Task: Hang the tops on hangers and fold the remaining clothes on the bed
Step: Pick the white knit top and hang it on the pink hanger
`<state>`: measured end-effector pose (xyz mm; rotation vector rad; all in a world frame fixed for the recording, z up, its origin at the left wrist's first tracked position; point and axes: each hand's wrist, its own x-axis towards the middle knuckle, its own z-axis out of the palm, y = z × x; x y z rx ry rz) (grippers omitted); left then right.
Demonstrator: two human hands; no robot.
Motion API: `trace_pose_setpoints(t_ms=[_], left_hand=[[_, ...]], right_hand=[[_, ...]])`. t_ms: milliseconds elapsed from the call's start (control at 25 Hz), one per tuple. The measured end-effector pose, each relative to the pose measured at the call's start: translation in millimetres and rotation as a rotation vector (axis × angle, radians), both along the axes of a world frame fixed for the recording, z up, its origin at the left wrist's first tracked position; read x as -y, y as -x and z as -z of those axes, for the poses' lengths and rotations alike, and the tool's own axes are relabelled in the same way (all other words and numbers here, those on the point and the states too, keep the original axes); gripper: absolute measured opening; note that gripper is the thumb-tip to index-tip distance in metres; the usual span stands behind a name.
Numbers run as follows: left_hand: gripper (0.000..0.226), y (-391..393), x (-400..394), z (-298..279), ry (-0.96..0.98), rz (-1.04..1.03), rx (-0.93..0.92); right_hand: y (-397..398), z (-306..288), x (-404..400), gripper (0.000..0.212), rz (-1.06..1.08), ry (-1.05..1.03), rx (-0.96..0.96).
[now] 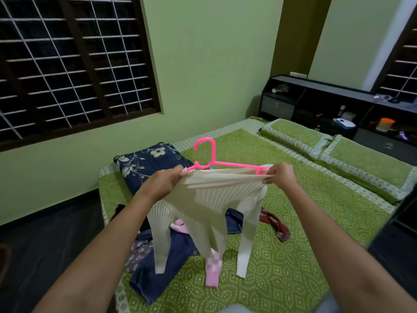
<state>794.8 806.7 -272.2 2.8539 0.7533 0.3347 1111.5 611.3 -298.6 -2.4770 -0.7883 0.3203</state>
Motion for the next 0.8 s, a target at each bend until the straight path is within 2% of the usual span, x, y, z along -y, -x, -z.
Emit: trace_pose_setpoints(t_ms=[160,240,320,520,600,680,800], left_hand=[[0.022,-4,-1,5,-0.041,0.030,-0.004],[0.021,-6,-1,5,-0.055,0.027,-0.006],[0.023,-6,-1,7,-0.093,0.033,-0.012],[0.037,-3,-5,15,-0.275,0.215,0.198],[0.038,-6,-11,16,-0.348,0.259,0.204],[0.030,-9,-17,20,-0.393,0.293,0.131],[0.011,-20,-19,28,-0.402,0.279,-0.010]], right_hand=[[0,3,4,0.039,0.037,-0.026,-0.054],[-1,2,5,0.045,0.061,-0.098,-0.140],[-3,1,4,0.042,0.063,-0.124,-0.232],[-8,-10,2,0.037,0.089,-0.165,-0.541],[-7,-12,4,0.054,0.056,-0.102,-0.501],[-6,-15,4,0.075,0.003,0.040,-0.313],[9,-40,-3,0.062,-0.079,0.124,-0.013]])
